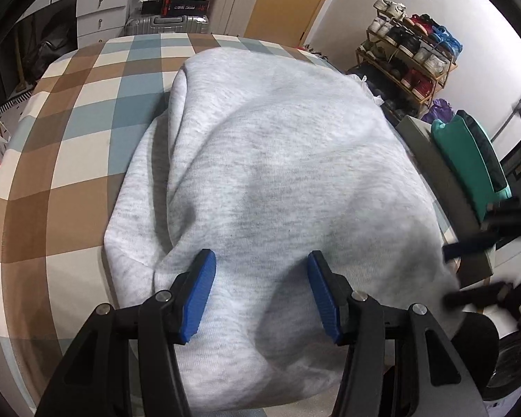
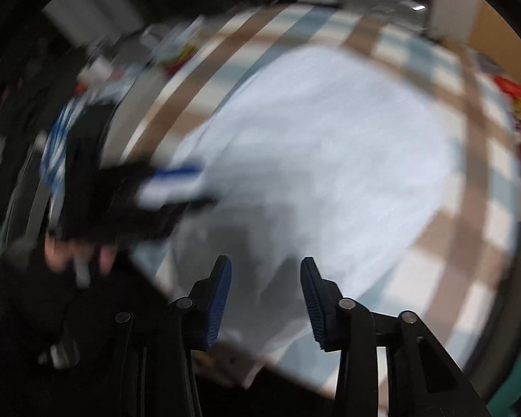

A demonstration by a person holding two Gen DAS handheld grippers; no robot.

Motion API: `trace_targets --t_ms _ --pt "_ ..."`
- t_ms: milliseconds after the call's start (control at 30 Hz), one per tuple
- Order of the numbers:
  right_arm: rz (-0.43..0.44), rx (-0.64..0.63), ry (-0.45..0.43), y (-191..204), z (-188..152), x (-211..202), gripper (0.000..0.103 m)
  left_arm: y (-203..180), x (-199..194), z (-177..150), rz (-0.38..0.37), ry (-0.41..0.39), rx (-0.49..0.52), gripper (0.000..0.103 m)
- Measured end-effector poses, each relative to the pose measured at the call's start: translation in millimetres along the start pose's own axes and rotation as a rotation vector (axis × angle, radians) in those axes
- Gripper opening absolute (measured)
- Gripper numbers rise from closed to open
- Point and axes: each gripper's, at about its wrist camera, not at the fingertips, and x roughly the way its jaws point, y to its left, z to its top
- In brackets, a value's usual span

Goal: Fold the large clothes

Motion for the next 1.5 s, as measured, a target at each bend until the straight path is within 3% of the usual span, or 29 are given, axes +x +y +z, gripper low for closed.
trace_targets --t_ms 67,300,433,500,567,633,700,800,833,867,900,967,1067,1133,1167,1233,1333,1433,1500 --pt "-0.075 -0.042 -0.002 13.0 -9.6 10.9 0.041 -1.3 -0.4 -1.4 0.004 -0.006 0.011 0.049" --pt "-0.130 -0.020 0.051 20.9 -10.1 30.2 0.042 1.5 1.0 0.6 -0.002 0.002 -0.002 0.049" --pt "-0.188 -0.025 0.047 33.9 -7.5 35.2 0.054 2.1 -0.2 -0.4 -0.007 -0.008 0.000 0.049" --pt "-0.197 -0.043 0.059 37.1 -7.5 27.6 0.054 2.4 -1.6 -1.4 -0.009 -0.018 0.002 0.049" --pt "-0.132 0.003 0.039 33.6 -6.0 7.7 0.048 2.7 -2.6 -1.6 -0.012 -0.017 0.003 0.049" --pt "-0.009 0.077 0.000 25.5 -7.3 -2.1 0.046 3.4 -8.0 0.4 -0.021 -0.005 -0.006 0.049" --pt "-0.034 0.096 0.002 19.2 -11.1 11.9 0.048 5.3 -18.8 3.1 -0.053 -0.013 -0.028 0.049" --pt "0.040 0.173 -0.087 2.2 -21.5 23.1 0.054 6.7 -53.6 16.6 -0.172 -0.106 -0.059 0.049" --pt "0.088 0.210 -0.123 -5.2 -26.7 20.4 0.055 2.9 -62.0 25.0 -0.166 -0.132 -0.039 0.049" --pt "0.132 0.247 -0.163 -12.2 -33.0 19.2 0.055 -4.8 -68.9 37.9 -0.145 -0.153 0.003 0.051" --pt "0.184 0.284 -0.217 -20.1 -42.4 18.5 0.055 -13.7 -69.3 52.5 -0.128 -0.150 0.044 0.065" --pt "0.284 0.349 -0.329 -35.1 -63.0 17.0 0.055 -30.7 -53.2 83.1 -0.105 -0.090 0.105 0.075" --pt "0.488 0.492 -0.503 -59.6 -91.2 25.5 0.054 -44.1 -5.0 122.6 -0.100 0.020 0.121 0.075" --pt "0.595 0.587 -0.545 -76.8 -103.6 30.4 0.042 -37.8 37.8 130.0 -0.107 0.151 0.063 0.075" --pt "0.615 0.599 -0.561 -81.5 -106.5 30.2 0.041 -32.7 60.0 131.1 -0.105 0.219 0.033 0.074" --pt "0.647 0.604 -0.555 -85.4 -107.2 33.3 0.041 -24.0 83.3 129.6 -0.108 0.281 0.001 0.076" --pt "0.663 0.591 -0.561 -88.1 -106.4 33.4 0.042 -23.9 81.5 128.5 -0.105 0.266 0.003 0.078" --pt "0.690 0.596 -0.563 -83.3 -102.9 39.1 0.047 -25.4 65.5 139.4 -0.033 0.296 0.009 0.078" --pt "0.699 0.600 -0.567 -79.2 -105.7 42.8 0.048 -18.9 48.1 152.2 -0.025 0.291 -0.004 0.079"
